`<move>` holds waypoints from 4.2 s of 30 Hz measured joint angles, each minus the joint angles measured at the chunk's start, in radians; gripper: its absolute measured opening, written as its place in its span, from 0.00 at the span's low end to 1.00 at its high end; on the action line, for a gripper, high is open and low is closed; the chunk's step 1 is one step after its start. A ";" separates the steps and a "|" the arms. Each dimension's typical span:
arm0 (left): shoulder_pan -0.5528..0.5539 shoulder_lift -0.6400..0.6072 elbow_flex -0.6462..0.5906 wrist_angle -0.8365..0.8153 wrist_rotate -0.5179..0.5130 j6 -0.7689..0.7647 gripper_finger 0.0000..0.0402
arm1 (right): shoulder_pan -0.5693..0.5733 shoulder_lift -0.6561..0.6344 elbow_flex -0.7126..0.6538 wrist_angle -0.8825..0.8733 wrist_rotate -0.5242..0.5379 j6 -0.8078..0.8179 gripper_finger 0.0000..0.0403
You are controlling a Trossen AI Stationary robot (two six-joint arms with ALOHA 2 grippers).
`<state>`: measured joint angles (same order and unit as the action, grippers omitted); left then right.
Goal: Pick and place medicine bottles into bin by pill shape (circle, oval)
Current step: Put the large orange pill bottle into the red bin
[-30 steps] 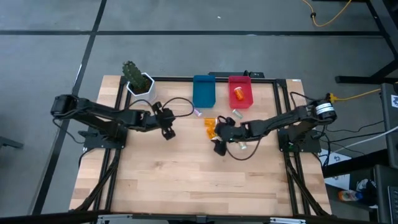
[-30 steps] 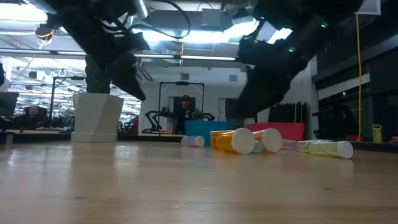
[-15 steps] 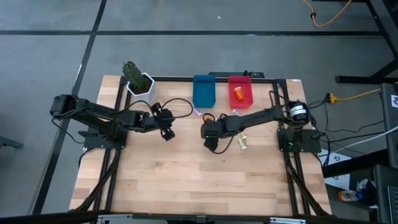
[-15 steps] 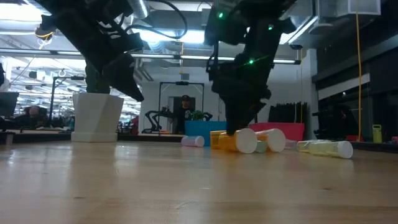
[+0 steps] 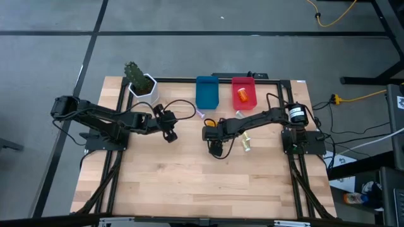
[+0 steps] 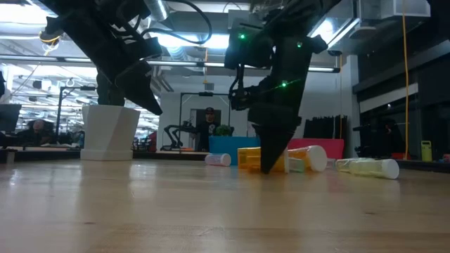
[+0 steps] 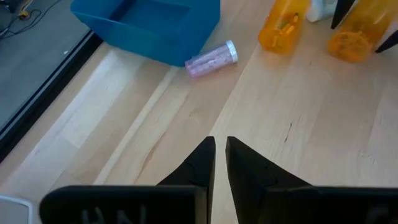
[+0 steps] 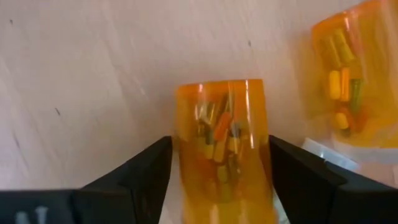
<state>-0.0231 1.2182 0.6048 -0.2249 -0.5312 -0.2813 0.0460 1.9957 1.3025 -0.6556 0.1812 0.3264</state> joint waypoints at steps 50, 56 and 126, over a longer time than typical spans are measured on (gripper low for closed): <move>0.000 0.001 0.000 0.009 0.000 0.002 0.09 | -0.678 -0.410 -0.092 -0.169 0.132 -0.151 0.52; 0.000 0.001 0.000 0.009 0.000 0.002 0.09 | -0.678 -0.410 -0.092 -0.165 0.038 -0.148 0.56; 0.000 0.001 0.001 0.009 0.001 -0.007 0.09 | -0.197 -0.411 -0.456 0.153 -0.104 0.174 0.58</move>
<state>-0.0231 1.2190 0.6056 -0.2161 -0.5307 -0.2888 -0.1513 1.5845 0.8467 -0.5024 0.0775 0.5002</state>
